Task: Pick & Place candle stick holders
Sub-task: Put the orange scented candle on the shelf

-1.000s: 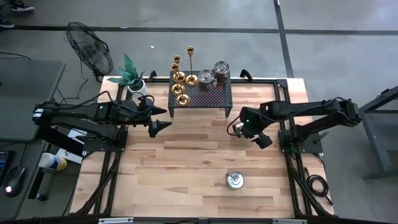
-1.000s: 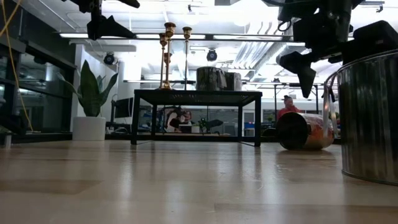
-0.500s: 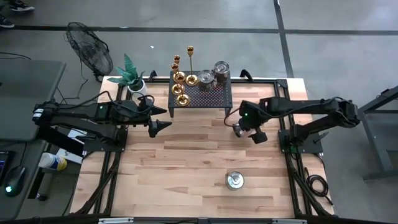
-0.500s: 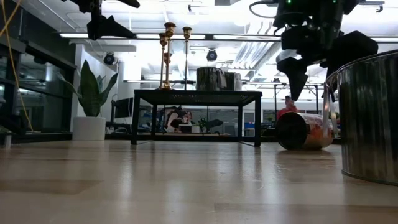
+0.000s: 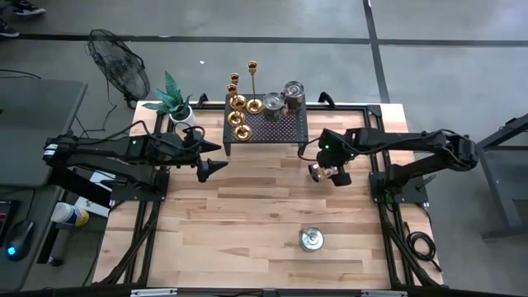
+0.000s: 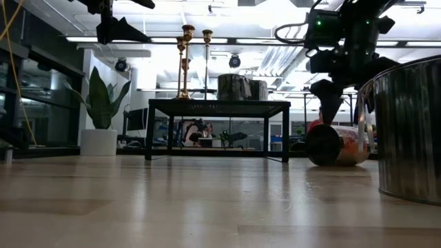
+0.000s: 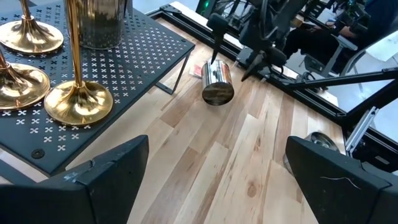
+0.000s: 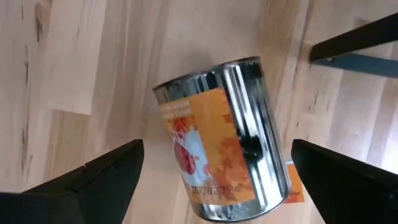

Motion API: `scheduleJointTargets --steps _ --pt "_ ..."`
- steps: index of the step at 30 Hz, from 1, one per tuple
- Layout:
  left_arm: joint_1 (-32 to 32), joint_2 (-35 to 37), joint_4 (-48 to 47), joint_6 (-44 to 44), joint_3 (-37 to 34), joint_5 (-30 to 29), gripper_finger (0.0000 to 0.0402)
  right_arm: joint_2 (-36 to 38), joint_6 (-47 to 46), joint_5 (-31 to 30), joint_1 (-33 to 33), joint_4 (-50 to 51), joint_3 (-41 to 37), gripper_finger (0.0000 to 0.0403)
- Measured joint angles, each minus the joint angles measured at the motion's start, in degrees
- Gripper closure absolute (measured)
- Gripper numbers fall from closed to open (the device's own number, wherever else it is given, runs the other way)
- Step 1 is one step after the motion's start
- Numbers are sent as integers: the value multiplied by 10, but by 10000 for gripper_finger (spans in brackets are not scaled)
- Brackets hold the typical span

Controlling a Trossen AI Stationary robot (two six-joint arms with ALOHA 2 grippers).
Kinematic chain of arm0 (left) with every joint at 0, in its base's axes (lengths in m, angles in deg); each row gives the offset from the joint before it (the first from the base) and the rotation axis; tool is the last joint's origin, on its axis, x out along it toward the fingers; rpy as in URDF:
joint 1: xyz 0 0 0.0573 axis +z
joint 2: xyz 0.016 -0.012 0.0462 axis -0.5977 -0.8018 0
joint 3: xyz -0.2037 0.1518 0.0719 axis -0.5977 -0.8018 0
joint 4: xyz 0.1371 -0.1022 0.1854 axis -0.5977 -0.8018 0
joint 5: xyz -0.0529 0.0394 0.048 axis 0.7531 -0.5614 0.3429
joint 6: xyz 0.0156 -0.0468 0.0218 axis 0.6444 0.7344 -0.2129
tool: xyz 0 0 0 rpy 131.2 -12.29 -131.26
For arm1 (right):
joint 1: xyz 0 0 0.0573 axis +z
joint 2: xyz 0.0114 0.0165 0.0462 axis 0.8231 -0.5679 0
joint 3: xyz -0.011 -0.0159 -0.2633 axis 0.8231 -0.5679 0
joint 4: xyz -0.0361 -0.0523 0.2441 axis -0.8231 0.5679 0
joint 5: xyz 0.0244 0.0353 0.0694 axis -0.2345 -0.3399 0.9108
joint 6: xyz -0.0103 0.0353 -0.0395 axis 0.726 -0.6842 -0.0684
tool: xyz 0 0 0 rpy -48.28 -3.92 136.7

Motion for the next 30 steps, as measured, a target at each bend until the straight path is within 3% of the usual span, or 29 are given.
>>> scheduleJointTargets --steps 12,22,30 --pt "0 0 0 0 0 0 27 -8 75 1 -16 -46 -47 3" --pt "0 0 0 0 0 0 27 -106 80 14 -19 -103 -51 3" --pt "0 0 0 0 0 0 27 -132 83 35 -18 -107 -51 18"
